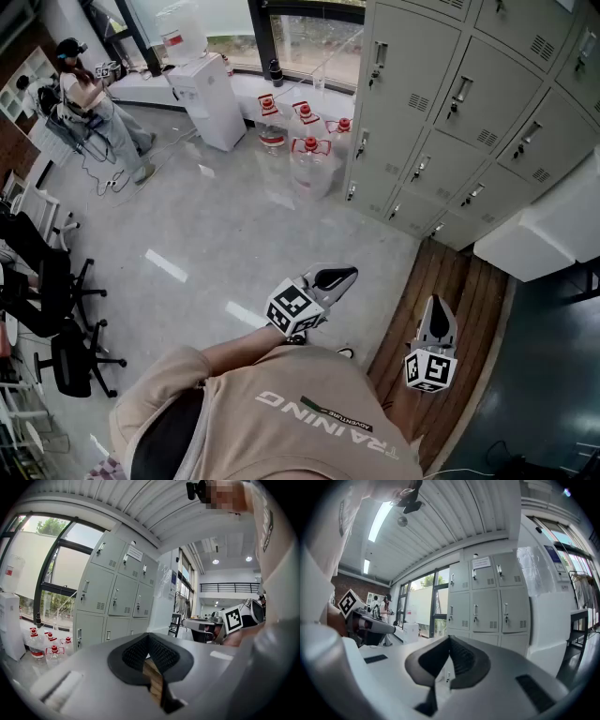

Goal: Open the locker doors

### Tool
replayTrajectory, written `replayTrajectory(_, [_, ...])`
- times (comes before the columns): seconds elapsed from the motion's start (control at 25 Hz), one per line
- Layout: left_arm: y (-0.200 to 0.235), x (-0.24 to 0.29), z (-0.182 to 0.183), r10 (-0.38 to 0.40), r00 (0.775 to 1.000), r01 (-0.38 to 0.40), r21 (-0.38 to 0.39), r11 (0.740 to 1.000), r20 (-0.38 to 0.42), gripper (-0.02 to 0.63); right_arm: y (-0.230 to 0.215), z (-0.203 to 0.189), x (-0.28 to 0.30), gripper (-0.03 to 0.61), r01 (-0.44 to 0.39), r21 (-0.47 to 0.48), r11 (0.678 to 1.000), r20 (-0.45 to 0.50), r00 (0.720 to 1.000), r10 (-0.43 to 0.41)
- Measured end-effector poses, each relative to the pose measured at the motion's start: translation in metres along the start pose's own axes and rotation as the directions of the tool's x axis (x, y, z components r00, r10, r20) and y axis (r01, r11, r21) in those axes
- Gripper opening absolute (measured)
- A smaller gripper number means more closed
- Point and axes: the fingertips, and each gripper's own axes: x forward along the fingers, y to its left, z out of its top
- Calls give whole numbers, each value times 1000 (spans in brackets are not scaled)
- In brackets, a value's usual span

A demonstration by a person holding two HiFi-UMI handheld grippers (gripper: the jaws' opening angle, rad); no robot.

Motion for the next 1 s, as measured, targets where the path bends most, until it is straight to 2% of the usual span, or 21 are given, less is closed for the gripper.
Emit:
replayTrajectory(0.28, [-9, 1, 2, -31, 1000, 31, 5, 1000, -3, 6, 9, -7, -18, 11, 21, 13, 1000, -31, 999, -20])
replayTrajectory(0.56, [-36, 29, -16, -75, 996, 74, -7, 997, -52, 6, -11, -8, -49, 11, 56, 2, 998, -10, 998, -56])
replayTrajectory(0.76, [-64, 58, -28, -104, 991, 101, -31, 994, -87, 6, -36, -25, -59, 11, 56, -3, 998, -33, 998, -56])
replayTrajectory(0.88, [-80, 61, -44, -94, 990, 87, -62, 994, -110, 6, -51, -38, -68, 11, 60, -2, 998, -31, 998, -60])
replayTrajectory(1.0, [-69, 71, -47, -38, 994, 34, -40, 999, -105, 6, -69, -53, -59, 11, 33, -1, 999, -50, 998, -33])
